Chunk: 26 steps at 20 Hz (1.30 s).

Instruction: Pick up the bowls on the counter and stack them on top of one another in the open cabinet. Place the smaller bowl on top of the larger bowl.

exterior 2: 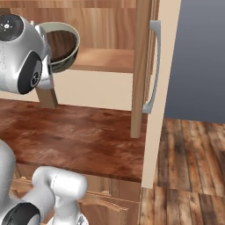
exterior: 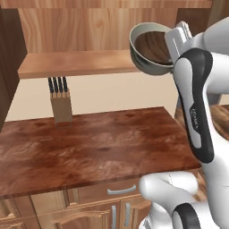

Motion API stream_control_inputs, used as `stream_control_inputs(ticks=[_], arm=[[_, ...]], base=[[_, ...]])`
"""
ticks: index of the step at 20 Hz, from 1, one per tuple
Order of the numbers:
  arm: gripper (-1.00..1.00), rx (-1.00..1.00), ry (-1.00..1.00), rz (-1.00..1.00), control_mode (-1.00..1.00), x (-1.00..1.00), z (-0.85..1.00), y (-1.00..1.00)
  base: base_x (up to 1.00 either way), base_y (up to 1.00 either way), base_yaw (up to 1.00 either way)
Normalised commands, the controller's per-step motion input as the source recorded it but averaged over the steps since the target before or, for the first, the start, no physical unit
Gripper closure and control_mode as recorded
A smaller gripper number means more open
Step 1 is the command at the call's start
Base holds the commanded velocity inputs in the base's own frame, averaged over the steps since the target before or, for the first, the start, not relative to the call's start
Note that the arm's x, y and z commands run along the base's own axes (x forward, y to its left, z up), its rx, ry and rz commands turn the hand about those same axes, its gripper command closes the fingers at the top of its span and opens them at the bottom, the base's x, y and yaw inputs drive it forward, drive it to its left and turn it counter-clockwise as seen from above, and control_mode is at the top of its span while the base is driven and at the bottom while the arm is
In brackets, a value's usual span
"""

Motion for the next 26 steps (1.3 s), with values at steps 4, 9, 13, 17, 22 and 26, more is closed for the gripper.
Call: stream_control_inputs(ticks=[4,9,13,17,22,26], arm=[[1.0,0.04,0.01,-0.07,-1.0,0.41,0.02,0.0],[1.0,0.03,0.0,-0.06,-1.0,0.42,0.0,0.0],[1.0,0.05,0.0,-0.05,-1.0,0.41,0.0,0.0],[1.0,0.11,0.0,-0.03,-1.0,0.46,0.01,0.0],[1.0,0.11,0.02,-0.01,-1.0,0.43,0.01,0.0],[1.0,0.03,0.03,0.0,-1.0,0.32,0.0,0.0]], base=[[0.0,0.0,0.0],[0.0,0.0,0.0],[0.0,0.0,0.0],[0.0,0.0,0.0],[0.0,0.0,0.0],[0.0,0.0,0.0]])
